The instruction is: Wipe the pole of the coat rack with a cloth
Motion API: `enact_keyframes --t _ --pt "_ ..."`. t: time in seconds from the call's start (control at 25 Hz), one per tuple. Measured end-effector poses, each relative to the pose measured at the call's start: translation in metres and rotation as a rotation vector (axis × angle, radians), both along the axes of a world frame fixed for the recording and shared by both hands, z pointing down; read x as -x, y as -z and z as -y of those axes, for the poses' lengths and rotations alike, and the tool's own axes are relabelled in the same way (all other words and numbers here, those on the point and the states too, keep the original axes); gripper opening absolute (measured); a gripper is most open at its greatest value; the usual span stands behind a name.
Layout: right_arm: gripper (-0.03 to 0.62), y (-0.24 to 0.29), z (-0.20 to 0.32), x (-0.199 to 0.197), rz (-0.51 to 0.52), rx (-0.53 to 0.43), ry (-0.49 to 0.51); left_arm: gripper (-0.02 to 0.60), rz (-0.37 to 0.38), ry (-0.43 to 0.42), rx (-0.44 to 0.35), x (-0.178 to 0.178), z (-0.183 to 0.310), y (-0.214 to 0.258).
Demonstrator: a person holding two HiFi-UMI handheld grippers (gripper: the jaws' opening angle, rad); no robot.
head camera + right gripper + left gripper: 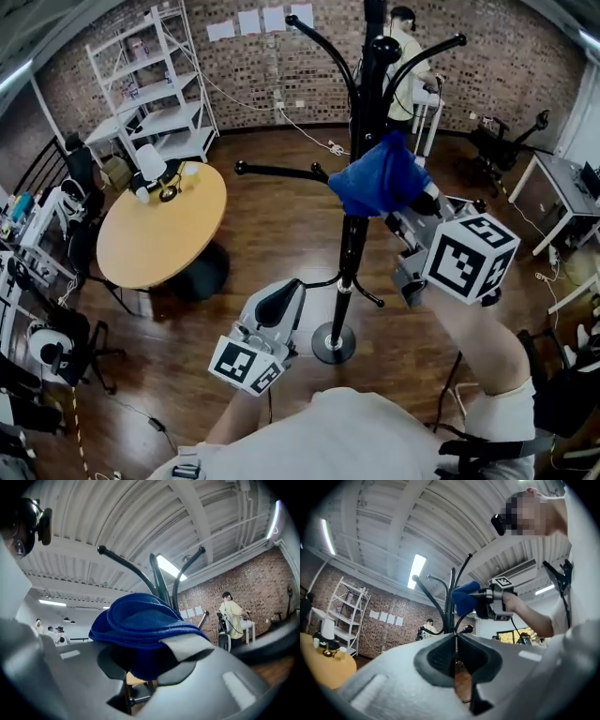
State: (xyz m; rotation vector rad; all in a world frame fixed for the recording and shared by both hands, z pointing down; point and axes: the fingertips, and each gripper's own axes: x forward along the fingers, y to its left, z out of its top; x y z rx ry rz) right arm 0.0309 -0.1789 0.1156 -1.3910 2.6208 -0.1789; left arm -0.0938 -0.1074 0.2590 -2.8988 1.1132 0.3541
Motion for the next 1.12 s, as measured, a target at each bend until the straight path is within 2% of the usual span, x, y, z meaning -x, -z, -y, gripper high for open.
enact_keyframes --t 0.12,0.24,0.44,0.56,0.76,0.96,1.12 --pt "0.1 -0.045 0.01 0.008 -0.05 0.018 -0.013 0.018 0.0 0.006 0.007 -0.002 0.005 -0.005" --pt "0.1 -0.051 0.007 0.013 -0.031 -0.01 0.018 0.018 0.005 0.015 0.026 -0.001 0.01 -0.012" --pt "0.1 -0.016 -0.054 0.01 -0.078 -0.258 0.078 0.018 0.017 0.05 0.018 0.001 0.017 -0.007" --pt "0.1 -0.025 -0.081 0.022 -0.137 -0.339 0.136 0.018 0.038 0.062 0.008 0.01 0.025 -0.015" --pt "0.101 -0.038 -0.079 0.051 -0.182 -0.301 0.192 0.018 0.032 0.032 0.018 0.026 0.044 -0.019" --pt "0.101 0.014 -0.047 0.073 -0.25 -0.343 0.099 0.018 0.027 -0.089 -0.021 0.037 0.078 -0.003" --pt "0.101 0.081 -0.001 0.072 -0.301 -0.332 -0.066 0.018 0.033 -0.176 -0.051 0.06 0.094 0.011"
